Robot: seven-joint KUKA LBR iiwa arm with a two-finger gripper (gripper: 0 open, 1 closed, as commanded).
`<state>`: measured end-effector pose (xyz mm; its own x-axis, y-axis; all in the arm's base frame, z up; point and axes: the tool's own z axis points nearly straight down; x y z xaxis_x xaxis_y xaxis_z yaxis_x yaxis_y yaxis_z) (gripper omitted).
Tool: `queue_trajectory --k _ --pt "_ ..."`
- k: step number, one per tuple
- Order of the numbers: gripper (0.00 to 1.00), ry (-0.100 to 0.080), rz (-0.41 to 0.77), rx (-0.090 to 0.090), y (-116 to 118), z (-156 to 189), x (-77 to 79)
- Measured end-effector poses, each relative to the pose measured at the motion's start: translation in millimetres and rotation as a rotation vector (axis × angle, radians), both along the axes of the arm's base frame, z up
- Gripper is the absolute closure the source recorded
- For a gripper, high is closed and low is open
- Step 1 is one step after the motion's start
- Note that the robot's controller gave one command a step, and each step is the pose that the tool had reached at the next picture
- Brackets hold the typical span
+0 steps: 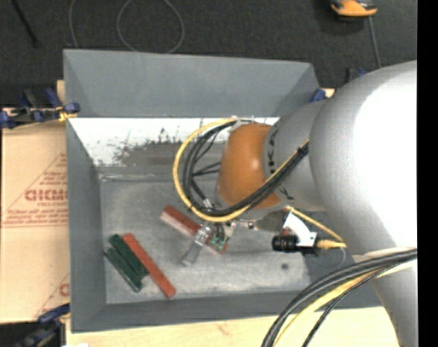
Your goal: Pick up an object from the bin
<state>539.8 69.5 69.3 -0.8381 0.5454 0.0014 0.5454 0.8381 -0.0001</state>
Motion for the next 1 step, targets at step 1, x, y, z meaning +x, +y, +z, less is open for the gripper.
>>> queue_trajectory --k 1 --pt "0.00 -0.006 -0.046 0.000 18.1 1.2 18.0"
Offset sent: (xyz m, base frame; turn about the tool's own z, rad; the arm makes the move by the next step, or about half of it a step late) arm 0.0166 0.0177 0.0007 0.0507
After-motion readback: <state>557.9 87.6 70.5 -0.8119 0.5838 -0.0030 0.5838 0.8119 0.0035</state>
